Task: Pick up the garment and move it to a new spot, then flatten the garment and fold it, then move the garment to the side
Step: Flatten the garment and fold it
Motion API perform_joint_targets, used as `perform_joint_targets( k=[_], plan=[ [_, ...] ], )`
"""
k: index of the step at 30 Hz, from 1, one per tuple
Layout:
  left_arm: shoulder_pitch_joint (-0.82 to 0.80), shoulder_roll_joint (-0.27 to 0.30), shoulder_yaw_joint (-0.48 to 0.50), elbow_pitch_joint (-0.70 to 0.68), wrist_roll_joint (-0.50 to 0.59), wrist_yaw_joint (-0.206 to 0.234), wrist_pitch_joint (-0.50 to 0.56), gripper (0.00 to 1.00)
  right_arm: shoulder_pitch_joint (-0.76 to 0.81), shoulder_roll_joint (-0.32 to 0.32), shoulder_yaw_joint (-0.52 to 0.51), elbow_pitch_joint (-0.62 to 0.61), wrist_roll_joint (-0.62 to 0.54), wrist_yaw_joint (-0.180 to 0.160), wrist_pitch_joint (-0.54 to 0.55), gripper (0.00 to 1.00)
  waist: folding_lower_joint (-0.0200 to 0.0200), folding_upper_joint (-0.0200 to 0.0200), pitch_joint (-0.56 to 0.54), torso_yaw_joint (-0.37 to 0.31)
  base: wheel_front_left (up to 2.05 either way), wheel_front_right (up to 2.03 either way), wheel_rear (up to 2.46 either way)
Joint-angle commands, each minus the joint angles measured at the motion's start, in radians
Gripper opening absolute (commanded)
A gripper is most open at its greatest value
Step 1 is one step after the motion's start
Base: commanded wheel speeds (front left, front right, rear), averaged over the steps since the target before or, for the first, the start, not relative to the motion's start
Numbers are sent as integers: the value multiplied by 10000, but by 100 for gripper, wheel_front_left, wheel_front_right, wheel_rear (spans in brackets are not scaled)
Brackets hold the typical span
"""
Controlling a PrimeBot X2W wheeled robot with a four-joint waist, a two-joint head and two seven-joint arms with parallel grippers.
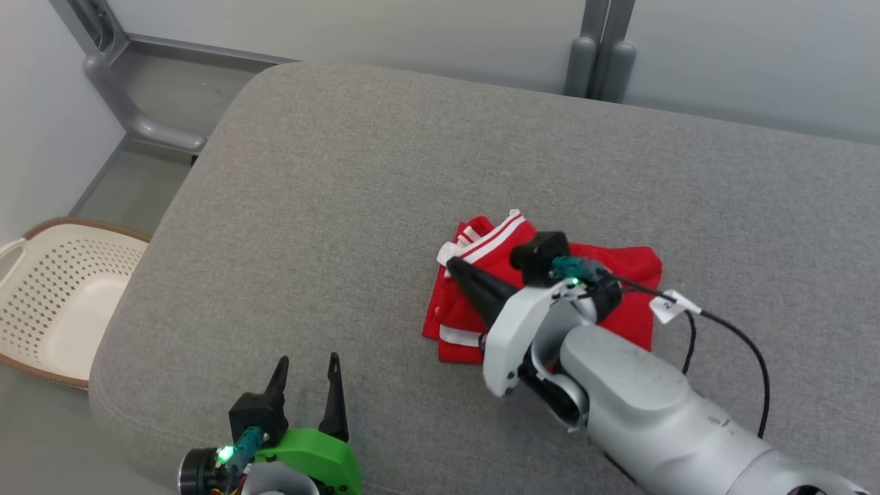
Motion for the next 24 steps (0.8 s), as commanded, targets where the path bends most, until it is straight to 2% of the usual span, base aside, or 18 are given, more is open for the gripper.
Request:
perform_joint_targets(
  k=[1, 7, 16, 18, 19, 20, 24],
  plan=[
    [104, 30, 6, -42, 81, -14, -26, 100, 224, -31, 262, -296, 136, 1, 91, 0, 0, 0, 18, 19, 0, 0, 0],
    [152, 30, 14, -109, 72, -50, -26, 100, 768, -215, 1322, -1048, 523, 1, 451, 0, 0, 0, 71, 47, 0, 0, 0],
    [-4, 28, -15, -64, -63, -87, -26, 100, 1128, -185, 2457, -422, 692, 1, 316, 0, 0, 0, 201, 34, 0, 0, 0],
    [-34, 30, 1, -55, -61, -84, -26, 100, 1104, -177, 2447, -173, 799, -1, 33, 0, 0, 0, 215, 11, 0, 0, 0],
    [-52, 30, 5, -55, -59, -80, -26, 100, 1047, -163, 2438, -21, 743, -1, -76, 38, 0, 0, 215, -1, 0, 0, 0],
    [-68, 28, 21, -56, -51, -69, -26, 100, 1011, -115, 2364, 153, 709, -1, -247, 100, 0, 0, 205, -28, 0, 0, 0],
    [-45, 30, 129, -109, 76, -33, -26, 100, 892, 0, 1683, 519, 695, -1, -656, 100, 0, 0, 162, -223, 0, 0, 0]
  ],
)
